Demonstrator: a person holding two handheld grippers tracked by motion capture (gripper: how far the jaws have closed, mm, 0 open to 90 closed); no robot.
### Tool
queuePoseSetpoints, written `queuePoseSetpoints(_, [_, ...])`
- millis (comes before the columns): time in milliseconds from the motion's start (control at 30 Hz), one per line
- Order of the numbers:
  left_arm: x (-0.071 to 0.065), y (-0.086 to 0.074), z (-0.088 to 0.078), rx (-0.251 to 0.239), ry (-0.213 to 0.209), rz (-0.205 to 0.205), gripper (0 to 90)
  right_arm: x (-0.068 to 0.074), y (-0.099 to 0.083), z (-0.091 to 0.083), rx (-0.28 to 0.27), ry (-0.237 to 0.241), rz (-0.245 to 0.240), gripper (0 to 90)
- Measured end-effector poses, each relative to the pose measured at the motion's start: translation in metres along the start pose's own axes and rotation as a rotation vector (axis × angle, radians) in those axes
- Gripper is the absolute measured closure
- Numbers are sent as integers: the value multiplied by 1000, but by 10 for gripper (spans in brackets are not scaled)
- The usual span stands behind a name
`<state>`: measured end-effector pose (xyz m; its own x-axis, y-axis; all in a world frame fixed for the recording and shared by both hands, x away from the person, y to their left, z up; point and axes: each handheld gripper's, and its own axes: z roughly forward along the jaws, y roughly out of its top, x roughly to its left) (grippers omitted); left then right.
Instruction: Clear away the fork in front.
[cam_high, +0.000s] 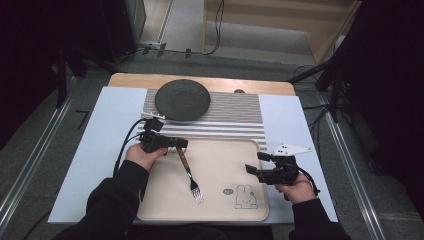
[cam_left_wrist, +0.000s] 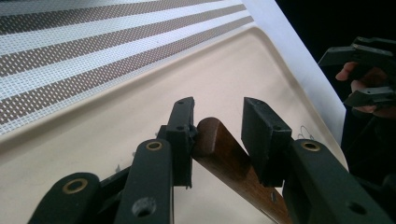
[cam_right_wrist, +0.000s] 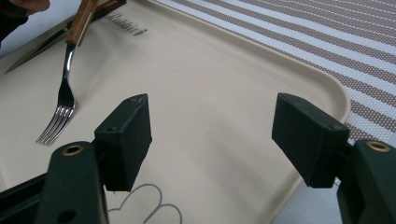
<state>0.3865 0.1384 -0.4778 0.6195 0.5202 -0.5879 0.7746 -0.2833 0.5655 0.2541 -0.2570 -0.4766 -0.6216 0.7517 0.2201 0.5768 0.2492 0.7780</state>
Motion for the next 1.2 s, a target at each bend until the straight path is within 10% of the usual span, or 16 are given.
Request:
queuePoseSetpoints(567, [7, -4, 18, 49, 90, 8, 550, 1, 0, 0, -5, 3, 1, 266])
queuePoseSetpoints(1200, [4, -4, 15, 6, 230, 138, 363, 1, 0, 1, 0, 4, 0, 266])
